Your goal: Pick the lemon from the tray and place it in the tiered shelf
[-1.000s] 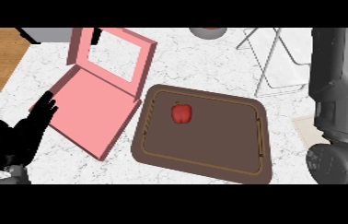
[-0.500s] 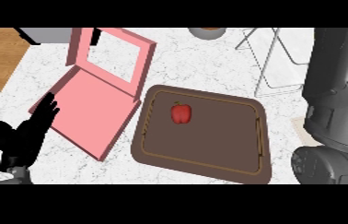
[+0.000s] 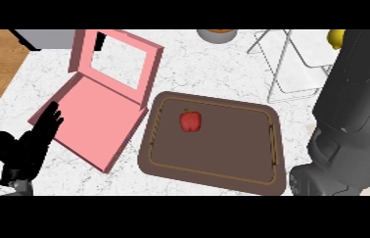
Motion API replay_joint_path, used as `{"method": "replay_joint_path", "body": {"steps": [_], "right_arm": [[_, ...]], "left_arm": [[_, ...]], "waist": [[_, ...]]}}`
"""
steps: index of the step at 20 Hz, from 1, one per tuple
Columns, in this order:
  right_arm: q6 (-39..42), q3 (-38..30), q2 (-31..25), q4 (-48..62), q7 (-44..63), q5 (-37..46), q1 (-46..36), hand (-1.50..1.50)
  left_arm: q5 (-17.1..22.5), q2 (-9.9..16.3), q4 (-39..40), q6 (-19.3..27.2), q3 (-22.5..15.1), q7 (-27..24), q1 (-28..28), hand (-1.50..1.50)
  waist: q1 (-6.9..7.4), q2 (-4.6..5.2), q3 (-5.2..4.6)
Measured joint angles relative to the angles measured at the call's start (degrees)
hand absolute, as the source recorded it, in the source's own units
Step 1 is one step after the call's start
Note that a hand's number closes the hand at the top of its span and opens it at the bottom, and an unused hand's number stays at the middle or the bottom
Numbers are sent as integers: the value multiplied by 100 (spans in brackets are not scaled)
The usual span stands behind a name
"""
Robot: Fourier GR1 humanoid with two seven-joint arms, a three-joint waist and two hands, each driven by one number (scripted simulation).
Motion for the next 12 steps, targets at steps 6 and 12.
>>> {"method": "replay_joint_path", "body": {"steps": [6,12], "right_arm": [[994,764,55,-1295,250,621,-60,-150],[2237,1453,55,-2368,169,959,-210,-150]], "left_arm": [[24,11,39,4,40,84,-14,0],[-15,23,129,-4,27,74,-31,0]], "waist": [[-39,-62,-12],[-35,-133,-21]]}}
